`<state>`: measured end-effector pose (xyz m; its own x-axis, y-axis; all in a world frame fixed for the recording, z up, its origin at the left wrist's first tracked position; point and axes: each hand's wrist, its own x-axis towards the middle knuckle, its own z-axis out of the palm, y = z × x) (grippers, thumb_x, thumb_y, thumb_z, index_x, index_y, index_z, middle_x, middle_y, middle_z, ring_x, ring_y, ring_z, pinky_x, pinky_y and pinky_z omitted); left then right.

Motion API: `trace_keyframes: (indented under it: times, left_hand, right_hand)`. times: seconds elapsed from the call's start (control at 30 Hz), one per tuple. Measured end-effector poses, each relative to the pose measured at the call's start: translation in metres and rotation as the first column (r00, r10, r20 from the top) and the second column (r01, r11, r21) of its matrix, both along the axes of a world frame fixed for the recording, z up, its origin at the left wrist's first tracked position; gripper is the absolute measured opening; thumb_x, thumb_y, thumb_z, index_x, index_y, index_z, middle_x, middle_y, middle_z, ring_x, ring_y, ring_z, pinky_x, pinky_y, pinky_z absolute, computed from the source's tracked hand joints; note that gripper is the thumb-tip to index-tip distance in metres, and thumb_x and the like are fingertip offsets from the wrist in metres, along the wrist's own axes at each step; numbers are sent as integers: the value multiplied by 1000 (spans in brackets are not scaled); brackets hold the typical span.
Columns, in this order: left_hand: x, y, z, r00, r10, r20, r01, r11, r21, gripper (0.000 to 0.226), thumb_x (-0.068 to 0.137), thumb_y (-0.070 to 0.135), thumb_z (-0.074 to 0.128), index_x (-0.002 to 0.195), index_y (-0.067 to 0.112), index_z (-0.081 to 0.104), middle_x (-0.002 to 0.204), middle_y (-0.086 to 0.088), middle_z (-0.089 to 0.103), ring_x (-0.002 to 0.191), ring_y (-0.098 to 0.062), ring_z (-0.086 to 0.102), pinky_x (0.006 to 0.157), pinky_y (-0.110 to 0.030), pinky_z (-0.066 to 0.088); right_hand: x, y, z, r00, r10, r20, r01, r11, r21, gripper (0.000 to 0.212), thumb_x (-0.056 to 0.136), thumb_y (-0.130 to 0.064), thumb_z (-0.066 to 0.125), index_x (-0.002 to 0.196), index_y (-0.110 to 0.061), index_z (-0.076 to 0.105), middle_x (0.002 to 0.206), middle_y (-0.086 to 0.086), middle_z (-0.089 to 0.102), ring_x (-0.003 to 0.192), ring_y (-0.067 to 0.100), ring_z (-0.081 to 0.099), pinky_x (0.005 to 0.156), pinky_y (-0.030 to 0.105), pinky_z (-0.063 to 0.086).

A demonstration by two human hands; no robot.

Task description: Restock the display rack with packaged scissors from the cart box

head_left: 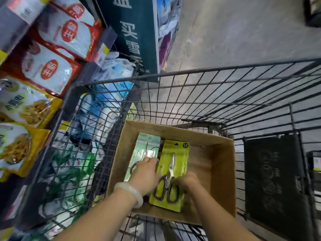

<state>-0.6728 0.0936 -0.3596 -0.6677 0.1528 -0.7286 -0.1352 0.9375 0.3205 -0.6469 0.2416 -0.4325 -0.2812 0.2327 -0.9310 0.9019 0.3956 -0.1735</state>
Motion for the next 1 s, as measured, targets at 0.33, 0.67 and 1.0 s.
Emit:
trace_keyframes:
  times: [0.33, 0.67, 1.0]
  left_hand:
    - [5, 15, 35, 887, 374, 271, -429, 886, 179, 10, 87, 22, 64, 94, 23, 57, 112, -8, 62, 104, -22, 60, 95, -32, 48]
    - [-2, -42, 21, 597, 744, 300, -801, 536, 265, 24, 84, 15, 68, 104, 17, 55, 107, -7, 66, 101, -28, 64, 94, -51, 50]
    - [-1, -57, -15, 576, 771, 273, -817, 532, 223, 34, 82, 21, 69, 111, 22, 53, 114, -2, 64, 107, -25, 61, 97, -49, 47]
  right_hand:
    - [21, 29, 56, 900, -393, -188, 262, 834, -485, 29, 77, 10, 67, 93, -8, 50, 78, 2, 69, 66, 11, 67, 56, 23, 55]
    - [-16, 16, 29, 937, -115, -331, 59, 983, -174, 23, 88, -31, 60, 100, -11, 58, 103, 10, 63, 91, 22, 59, 76, 29, 45]
    - [-1, -5, -21, 989, 141, -33, -137, 985, 108, 54, 74, -37, 76, 115, -7, 59, 116, 10, 65, 103, 24, 63, 69, 25, 45]
